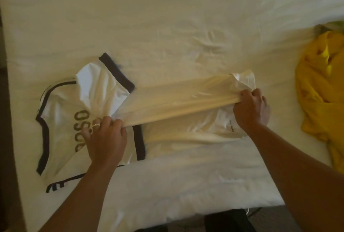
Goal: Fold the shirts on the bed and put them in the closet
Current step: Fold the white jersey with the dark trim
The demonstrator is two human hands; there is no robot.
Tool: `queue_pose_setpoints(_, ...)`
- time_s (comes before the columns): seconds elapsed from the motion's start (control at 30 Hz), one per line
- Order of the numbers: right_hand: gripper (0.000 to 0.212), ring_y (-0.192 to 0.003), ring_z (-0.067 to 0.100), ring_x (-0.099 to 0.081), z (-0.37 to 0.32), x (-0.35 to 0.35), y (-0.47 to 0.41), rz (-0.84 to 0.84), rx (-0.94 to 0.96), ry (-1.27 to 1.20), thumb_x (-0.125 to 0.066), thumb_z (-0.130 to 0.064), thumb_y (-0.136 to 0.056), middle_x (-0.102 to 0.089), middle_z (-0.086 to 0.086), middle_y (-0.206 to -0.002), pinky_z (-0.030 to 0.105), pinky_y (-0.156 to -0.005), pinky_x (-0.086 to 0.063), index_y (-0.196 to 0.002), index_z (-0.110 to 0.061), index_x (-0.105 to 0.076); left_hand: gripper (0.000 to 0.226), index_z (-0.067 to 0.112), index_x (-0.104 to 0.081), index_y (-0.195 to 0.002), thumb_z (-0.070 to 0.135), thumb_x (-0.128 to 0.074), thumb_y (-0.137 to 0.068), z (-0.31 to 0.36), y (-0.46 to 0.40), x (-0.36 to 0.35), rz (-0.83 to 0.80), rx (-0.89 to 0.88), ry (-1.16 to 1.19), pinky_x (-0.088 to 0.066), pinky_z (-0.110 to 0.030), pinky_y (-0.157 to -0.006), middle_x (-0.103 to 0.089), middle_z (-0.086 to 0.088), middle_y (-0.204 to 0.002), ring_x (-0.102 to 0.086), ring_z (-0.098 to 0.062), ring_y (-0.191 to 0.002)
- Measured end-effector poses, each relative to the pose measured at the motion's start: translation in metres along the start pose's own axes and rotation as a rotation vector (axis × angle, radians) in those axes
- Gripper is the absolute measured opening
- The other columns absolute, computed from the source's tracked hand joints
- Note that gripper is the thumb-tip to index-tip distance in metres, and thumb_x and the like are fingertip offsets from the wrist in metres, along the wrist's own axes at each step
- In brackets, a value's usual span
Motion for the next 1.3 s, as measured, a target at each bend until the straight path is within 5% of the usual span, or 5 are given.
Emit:
queue_pose_setpoints(0.23,0.038,-0.105,0.035,-0.054,0.003,0.013,0.001,0.065,-0.131,-0.244,-0.054,-0.021,-0.085,-0.054,0.012,-0.119,0.038,-0.081,-0.039,-0.121,-0.009,-0.059,0.017,0.016,-0.07,-0.078,0.032,-0.068,-0.083,0.034,-0.005,0.011,-0.028,0.015,0.094,-0.032,-0.049,-0.083,-0.055,-0.009,-0.098,-0.045,-0.033,-0.095)
queue_pose_setpoints(0.53,0.031,-0.114,0.034,-0.049,-0.03,0.008,-0.061,0.076,0.059,-0.225,-0.051,-0.033,-0.093,-0.058,0.01,-0.121,0.043,-0.091,-0.038,-0.114,-0.014,-0.065,0.065,0.016,-0.05,-0.138,0.056,-0.043,-0.087,0.095,-0.061,-0.003,-0.088,-0.115,0.3,-0.041,-0.06,-0.097,-0.046,-0.015,-0.145,-0.043,-0.045,-0.127)
queue_pose_setpoints(0.77,0.02,-0.082,0.029,-0.053,-0.028,0.015,-0.089,-0.139,-0.15,-0.404,-0.05,-0.02,-0.085,-0.055,-0.003,-0.074,0.032,-0.076,-0.037,-0.091,-0.014,-0.068,0.073,0.012,-0.045,-0.151,0.057,-0.046,-0.094,0.1,-0.058,-0.032,-0.068,-0.184,0.246,-0.05,-0.064,-0.091,-0.039,-0.026,-0.154,-0.048,-0.053,-0.125)
queue_pose_setpoints(1.0,0.036,-0.102,0.04,-0.06,-0.012,0.015,-0.106,-0.082,-0.41,-0.593,-0.041,-0.024,-0.099,-0.067,0.023,-0.113,0.034,-0.077,-0.04,-0.105,0.001,-0.067,0.083,0.018,-0.027,-0.161,0.068,-0.033,-0.095,0.102,-0.058,-0.035,-0.193,-0.127,0.276,-0.04,-0.065,-0.107,-0.022,-0.02,-0.165,-0.03,-0.048,-0.144)
queue_pose_setpoints(1.3,0.03,-0.111,0.035,-0.052,-0.03,0.008,-0.066,0.33,0.082,-0.4,-0.051,-0.035,-0.098,-0.058,0.012,-0.123,0.042,-0.087,-0.039,-0.117,-0.015,-0.061,0.083,0.02,-0.013,-0.164,0.07,-0.025,-0.098,0.115,-0.044,-0.043,-0.169,-0.067,0.241,-0.021,-0.066,-0.116,-0.008,-0.016,-0.17,-0.019,-0.044,-0.152)
Point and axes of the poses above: each hand's wrist, its own y-axis away from the middle knuckle, its own x-axis out of the back of the hand, z = x × y, the point moved 1 cm from there along -y, towards the middle knuckle
